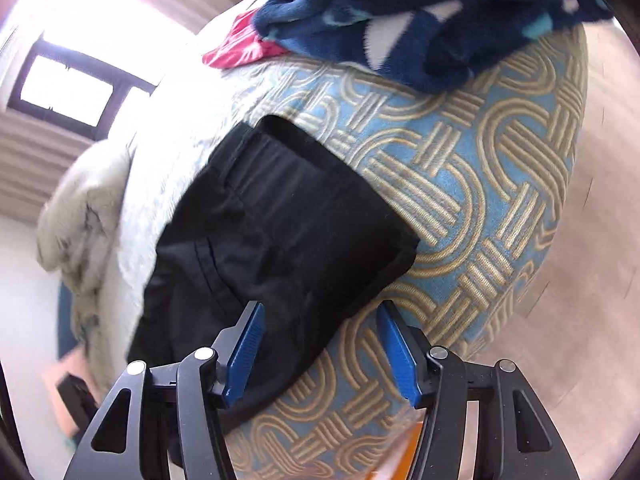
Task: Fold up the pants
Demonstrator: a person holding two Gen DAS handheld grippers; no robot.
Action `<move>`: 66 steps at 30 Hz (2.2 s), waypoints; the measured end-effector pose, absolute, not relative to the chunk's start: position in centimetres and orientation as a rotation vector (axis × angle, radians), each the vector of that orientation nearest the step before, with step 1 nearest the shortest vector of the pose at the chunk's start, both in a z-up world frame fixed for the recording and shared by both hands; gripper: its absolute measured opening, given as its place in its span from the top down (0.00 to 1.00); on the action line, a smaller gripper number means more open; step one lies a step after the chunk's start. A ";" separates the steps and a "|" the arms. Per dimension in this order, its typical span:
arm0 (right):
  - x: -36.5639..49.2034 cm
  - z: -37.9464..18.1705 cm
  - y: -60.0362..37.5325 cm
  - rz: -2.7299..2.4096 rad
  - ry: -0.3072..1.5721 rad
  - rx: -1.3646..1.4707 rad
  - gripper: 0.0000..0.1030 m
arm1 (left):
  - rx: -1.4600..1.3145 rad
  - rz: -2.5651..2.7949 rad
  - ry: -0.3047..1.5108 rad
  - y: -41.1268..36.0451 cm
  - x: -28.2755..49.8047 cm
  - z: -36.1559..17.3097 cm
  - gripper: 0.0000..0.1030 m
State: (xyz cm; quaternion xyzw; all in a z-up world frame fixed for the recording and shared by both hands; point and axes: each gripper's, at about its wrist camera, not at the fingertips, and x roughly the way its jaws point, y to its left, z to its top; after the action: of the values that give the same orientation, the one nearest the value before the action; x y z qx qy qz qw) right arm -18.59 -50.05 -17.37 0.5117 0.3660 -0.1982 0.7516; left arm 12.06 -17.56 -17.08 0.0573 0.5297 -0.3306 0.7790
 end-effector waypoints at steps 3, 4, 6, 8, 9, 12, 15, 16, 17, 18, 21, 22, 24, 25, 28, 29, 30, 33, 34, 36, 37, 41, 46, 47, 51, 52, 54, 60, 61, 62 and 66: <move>-18.4 -15.8 -50.3 -0.500 0.772 1.040 0.42 | 0.094 -0.723 1.155 -17.5 11.9 -16.7 0.33; -18.3 -15.2 -50.5 -0.506 0.775 0.997 0.42 | 0.089 -0.722 1.155 -17.5 11.9 -16.5 0.33; -17.9 -15.0 -50.8 -0.490 0.809 0.981 0.42 | 0.081 -0.725 1.155 -17.5 11.8 -16.2 0.33; -17.4 -14.8 -51.2 -0.469 0.814 0.975 0.42 | 0.074 -0.734 1.158 -17.6 11.7 -16.0 0.33; -17.0 -14.6 -51.2 -0.462 0.838 0.950 0.42 | 0.076 -0.736 1.157 -17.6 11.5 -15.9 0.33; -16.3 -14.3 -51.7 -0.496 0.868 0.891 0.42 | 0.083 -0.744 1.150 -17.8 11.4 -15.5 0.33; -17.4 -14.0 -52.3 -0.568 0.862 0.867 0.42 | 0.085 -0.761 1.150 -18.3 11.2 -15.0 0.33; -17.2 -13.7 -52.6 -0.557 0.853 0.862 0.42 | 0.090 -0.767 1.149 -18.4 11.2 -14.9 0.33; -16.7 -13.5 -52.9 -0.534 0.856 0.853 0.42 | 0.104 -0.773 1.146 -18.9 11.1 -14.8 0.33; -16.0 -13.1 -53.2 -0.497 0.857 0.838 0.42 | 0.115 -0.778 1.142 -19.3 11.0 -14.7 0.33; -11.6 -13.0 -53.7 -0.248 0.899 0.734 0.33 | 0.141 -0.799 1.137 -20.8 10.6 -14.5 0.33; -10.2 -13.4 -54.1 -0.223 0.923 0.695 0.32 | 0.146 -0.803 1.135 -21.1 10.5 -14.4 0.33; -8.3 -14.8 -55.2 -0.270 0.992 0.673 0.33 | 0.165 -0.809 1.122 -21.9 10.4 -14.0 0.33; -7.9 -15.5 -55.7 -0.266 1.017 0.715 0.43 | 0.171 -0.808 1.117 -22.0 10.4 -13.9 0.33; -9.2 -14.4 -55.5 -0.241 0.950 0.759 0.93 | 0.170 -0.808 1.119 -23.1 11.0 -13.5 0.33; -10.3 -13.5 -55.1 -0.188 0.893 0.774 0.96 | 0.161 -0.814 1.130 -23.6 11.3 -13.5 0.33; -11.6 -12.4 -54.3 -0.111 0.833 0.782 0.96 | 0.152 -0.822 1.145 -24.2 11.6 -13.6 0.33; -13.4 -10.6 -51.6 -0.024 0.797 0.679 0.96 | 0.133 -0.859 1.175 -27.0 11.9 -13.6 0.33; -13.5 -10.6 -51.0 -0.010 0.807 0.658 0.96 | 0.141 -0.878 1.173 -28.0 11.7 -13.5 0.33; -13.4 -10.9 -50.5 -0.001 0.821 0.640 0.95 | 0.168 -0.910 1.156 -29.9 11.0 -13.2 0.33; -13.3 -11.2 -50.6 0.004 0.823 0.646 0.95 | 0.174 -0.926 1.157 -30.8 10.6 -13.0 0.33; -13.5 -12.4 -51.2 0.025 0.827 0.725 0.94 | 0.136 -0.977 1.192 -32.7 9.8 -12.5 0.33; -13.4 -12.4 -48.0 0.076 0.866 0.660 0.93 | 0.153 -1.018 1.212 -35.5 8.7 -12.0 0.26; -13.0 -12.5 -47.6 0.080 0.867 0.665 0.92 | 0.176 -1.038 1.222 -36.4 8.1 -12.2 0.26; -13.4 -13.0 -47.2 0.080 0.864 0.694 0.92 | 0.339 -1.070 1.225 -39.4 5.7 -13.8 0.23; -13.6 -13.0 -47.2 0.079 0.864 0.696 0.92 | 0.390 -1.054 1.205 -40.1 5.2 -14.3 0.25; -13.8 -12.9 -47.3 0.068 0.859 0.706 0.91 | 0.445 -1.026 1.185 -40.6 5.0 -15.3 0.54; -16.1 -10.6 -51.2 0.009 0.804 0.679 0.63 | 0.413 -0.988 1.226 -39.1 6.6 -15.6 0.87; -16.3 -10.4 -52.2 -0.022 0.782 0.697 0.60 | 0.409 -0.995 1.222 -38.9 6.5 -15.4 0.87; -16.2 -10.5 -53.5 -0.061 0.770 0.723 0.60 | 0.408 -0.999 1.217 -38.9 6.3 -15.4 0.87; -12.4 -13.4 -57.1 -0.121 0.866 0.858 0.60 | 0.434 -1.020 1.176 -39.0 5.2 -14.8 0.87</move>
State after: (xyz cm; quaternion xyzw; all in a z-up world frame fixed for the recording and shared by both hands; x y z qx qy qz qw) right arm -12.42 -57.10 -13.35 0.4025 0.4063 -0.0566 0.8184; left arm 5.16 -39.04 -14.76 0.1942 0.5263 -0.4561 0.6909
